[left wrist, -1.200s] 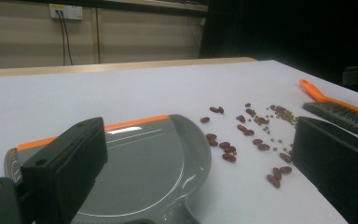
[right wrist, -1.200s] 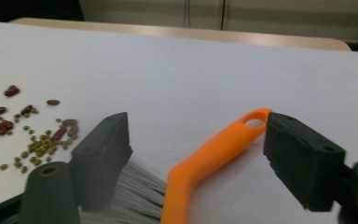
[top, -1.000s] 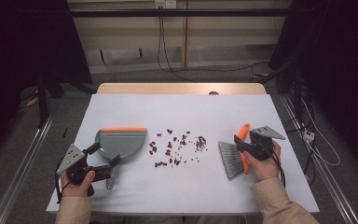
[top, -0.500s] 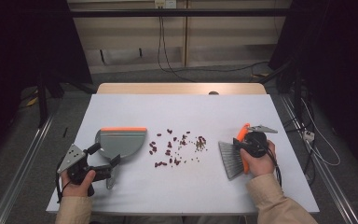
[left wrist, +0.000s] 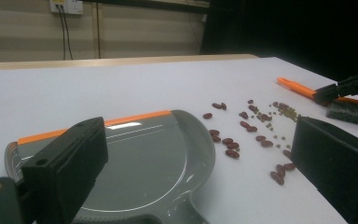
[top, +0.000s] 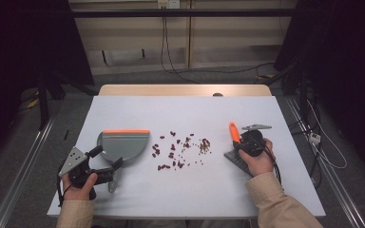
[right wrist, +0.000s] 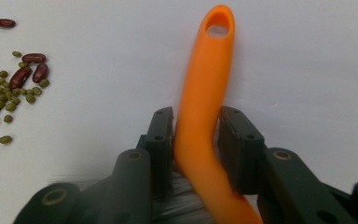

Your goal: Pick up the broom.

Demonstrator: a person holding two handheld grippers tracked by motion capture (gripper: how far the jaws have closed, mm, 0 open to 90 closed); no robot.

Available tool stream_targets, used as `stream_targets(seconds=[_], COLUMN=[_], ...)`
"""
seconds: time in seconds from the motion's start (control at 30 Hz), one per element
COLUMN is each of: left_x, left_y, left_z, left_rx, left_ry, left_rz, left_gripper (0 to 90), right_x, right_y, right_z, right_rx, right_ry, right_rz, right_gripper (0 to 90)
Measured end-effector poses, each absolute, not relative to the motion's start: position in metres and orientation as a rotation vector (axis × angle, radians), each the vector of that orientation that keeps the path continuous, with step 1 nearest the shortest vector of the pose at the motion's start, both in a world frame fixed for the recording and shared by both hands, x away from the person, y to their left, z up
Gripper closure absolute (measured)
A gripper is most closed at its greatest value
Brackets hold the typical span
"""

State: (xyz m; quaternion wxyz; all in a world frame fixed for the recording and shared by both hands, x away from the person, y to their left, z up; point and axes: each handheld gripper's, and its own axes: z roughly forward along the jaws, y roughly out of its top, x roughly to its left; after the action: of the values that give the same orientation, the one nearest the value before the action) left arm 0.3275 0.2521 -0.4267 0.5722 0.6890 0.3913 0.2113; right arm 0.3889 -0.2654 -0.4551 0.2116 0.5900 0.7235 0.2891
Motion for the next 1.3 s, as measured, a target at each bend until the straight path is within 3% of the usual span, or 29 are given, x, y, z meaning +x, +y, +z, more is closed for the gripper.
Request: stream_targets(seconds=[1.3], left_x=[0.328], left_y=[0.243], left_z=[-0.416], left_rx=[1.623], left_ry=[0.884], left_rz=[0.513], left_gripper=[3.8], right_x=[0.391], right_y=[-0.27], right_z=[-0.448], right_rx=[1.74], right_ry=[1.958], right_rz=[0.875], right_gripper=[70.9])
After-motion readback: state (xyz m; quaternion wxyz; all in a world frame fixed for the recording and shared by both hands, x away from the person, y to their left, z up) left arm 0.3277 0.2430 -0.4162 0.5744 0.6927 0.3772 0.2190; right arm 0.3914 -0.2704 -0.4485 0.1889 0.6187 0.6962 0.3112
